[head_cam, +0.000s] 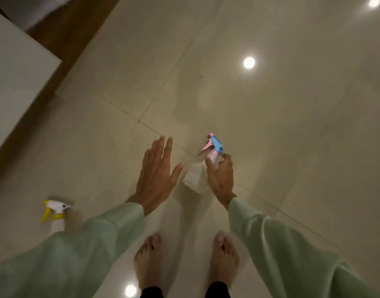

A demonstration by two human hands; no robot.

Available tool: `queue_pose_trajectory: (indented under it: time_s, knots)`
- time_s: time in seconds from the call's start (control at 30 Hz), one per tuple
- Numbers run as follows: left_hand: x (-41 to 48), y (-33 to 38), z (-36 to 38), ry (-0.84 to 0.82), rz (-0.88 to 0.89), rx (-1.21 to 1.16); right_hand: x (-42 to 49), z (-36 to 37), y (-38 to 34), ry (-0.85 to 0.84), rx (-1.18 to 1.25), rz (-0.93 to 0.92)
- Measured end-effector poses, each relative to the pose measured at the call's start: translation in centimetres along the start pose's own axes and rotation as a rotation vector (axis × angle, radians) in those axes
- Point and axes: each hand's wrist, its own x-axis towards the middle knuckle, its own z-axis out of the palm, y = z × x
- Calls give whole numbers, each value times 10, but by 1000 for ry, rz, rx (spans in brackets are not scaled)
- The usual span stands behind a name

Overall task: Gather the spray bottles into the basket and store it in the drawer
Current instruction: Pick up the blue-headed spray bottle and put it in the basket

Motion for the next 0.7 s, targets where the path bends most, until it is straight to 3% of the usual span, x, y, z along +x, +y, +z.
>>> queue_pose_trajectory:
  time_s: [0.17,0.27,0.43,0.7]
  knots:
    - [12,-25,34,17,-20,-31,35,36,9,-24,359,189]
    - [-1,-33,31,39,-29,-74,26,41,5,-44,427,207]
    - [-56,-43,-18,70,-60,-133,-34,25,-18,-110,465,96]
    - [-180,-80,-135,210,-159,-204,-206,9,-104,-191,416,-241]
